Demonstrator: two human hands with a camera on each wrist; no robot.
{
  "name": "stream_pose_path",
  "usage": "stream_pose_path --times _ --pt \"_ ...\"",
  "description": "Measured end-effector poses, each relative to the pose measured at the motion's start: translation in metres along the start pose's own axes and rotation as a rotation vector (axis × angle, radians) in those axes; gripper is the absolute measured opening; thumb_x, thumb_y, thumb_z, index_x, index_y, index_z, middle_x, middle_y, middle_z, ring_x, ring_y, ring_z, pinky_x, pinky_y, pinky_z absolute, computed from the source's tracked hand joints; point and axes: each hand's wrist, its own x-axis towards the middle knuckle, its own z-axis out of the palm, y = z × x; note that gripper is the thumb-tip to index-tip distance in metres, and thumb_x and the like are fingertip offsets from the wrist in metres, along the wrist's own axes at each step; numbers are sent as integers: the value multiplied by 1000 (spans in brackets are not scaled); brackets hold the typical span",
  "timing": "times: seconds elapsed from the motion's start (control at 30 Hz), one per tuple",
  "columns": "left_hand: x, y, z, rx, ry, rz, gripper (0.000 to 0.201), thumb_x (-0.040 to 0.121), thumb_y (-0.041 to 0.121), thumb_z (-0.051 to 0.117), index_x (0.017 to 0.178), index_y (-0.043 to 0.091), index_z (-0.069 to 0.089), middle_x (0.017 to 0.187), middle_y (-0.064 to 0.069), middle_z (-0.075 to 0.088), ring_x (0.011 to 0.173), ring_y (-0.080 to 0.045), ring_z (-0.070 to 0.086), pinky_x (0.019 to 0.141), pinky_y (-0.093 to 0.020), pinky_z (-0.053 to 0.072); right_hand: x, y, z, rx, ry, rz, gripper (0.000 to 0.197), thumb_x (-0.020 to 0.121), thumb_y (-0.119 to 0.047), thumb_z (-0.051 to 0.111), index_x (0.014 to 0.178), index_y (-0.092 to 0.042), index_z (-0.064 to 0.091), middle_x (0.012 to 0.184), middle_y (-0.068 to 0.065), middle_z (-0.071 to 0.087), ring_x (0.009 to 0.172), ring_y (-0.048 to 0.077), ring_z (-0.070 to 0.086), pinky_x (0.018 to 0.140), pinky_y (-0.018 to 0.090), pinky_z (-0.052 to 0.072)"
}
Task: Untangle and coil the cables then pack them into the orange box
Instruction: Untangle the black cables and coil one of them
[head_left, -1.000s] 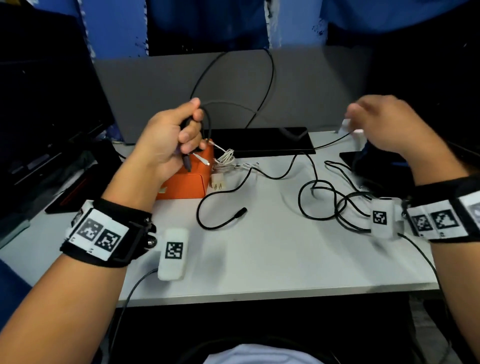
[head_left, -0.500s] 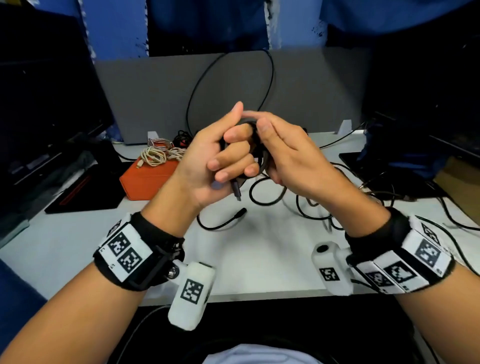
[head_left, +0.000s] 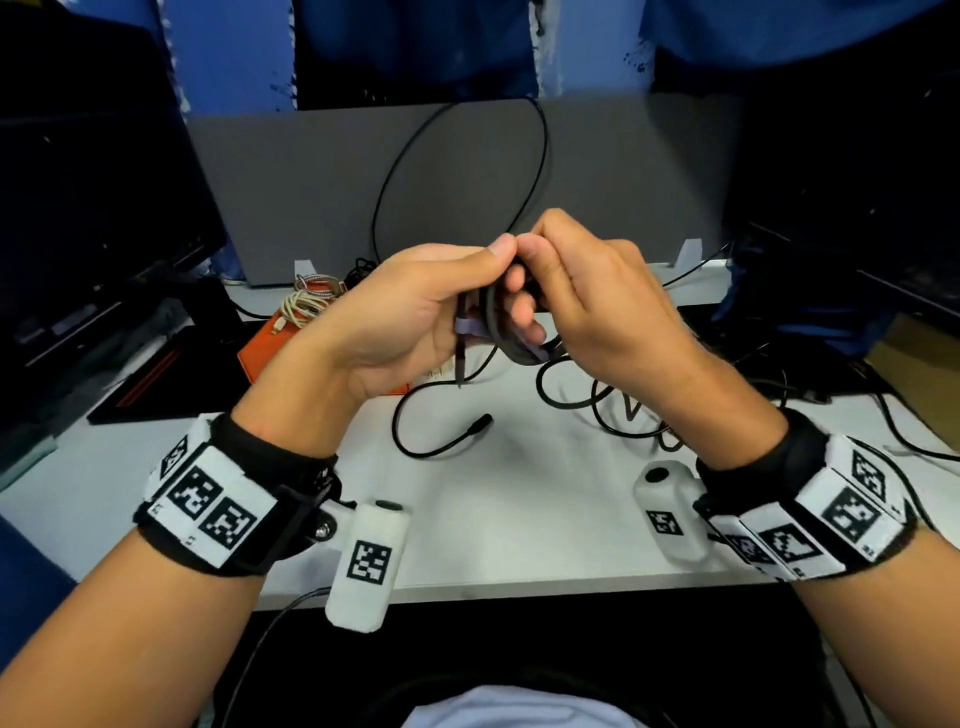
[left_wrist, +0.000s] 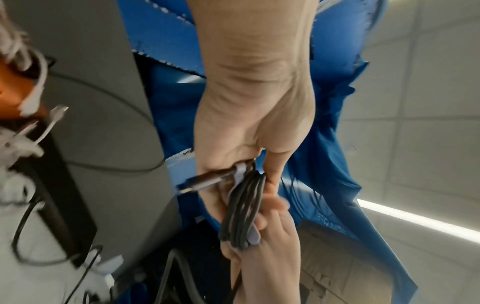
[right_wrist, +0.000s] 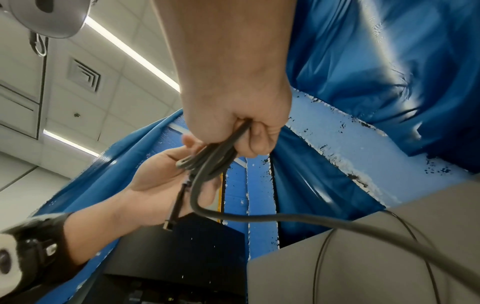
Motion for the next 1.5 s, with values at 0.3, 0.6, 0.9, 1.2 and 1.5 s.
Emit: stream_pose_path --times 0.3,0.6,0.9,1.2,1.5 --pt "1 -3 12 -137 -123 -42 58 107 48 27 63 18 50 44 3 42 62 -25 56 85 -37 54 2 -1 -12 -39 -58 -113 39 101 -59 28 93 -25 45 75 -1 65 69 22 61 63 45 51" --pt "3 -6 24 -477 -242 64 54 111 38 21 88 12 62 39 12 44 46 -7 49 87 -27 51 7 6 -13 511 5 -72 38 113 -27 35 98 0 58 62 -3 49 50 10 44 45 22 36" --pt "4 17 -3 -729 4 414 46 111 26 29 131 -10 49 57 4 50 56 -11 53 88 -28 49 9 23 -3 434 -269 89 20 111 -23 44 111 -25 64 58 -7 49 46 13 36 45 28 34" --pt "16 -6 2 438 479 420 34 110 14 37 88 11 62 77 1 70 75 -14 67 89 -19 48 -10 -7 23 324 -623 154 26 110 -22 47 112 3 57 63 -4 49 55 14 65 62 36 55" --pt "9 -9 -5 1095 222 32 40 104 45 40 84 14 56 66 -2 58 66 -28 55 72 -49 49 0 7 -21 369 -516 188 26 102 -25 63 92 -3 73 56 -1 36 51 17 28 49 29 22"
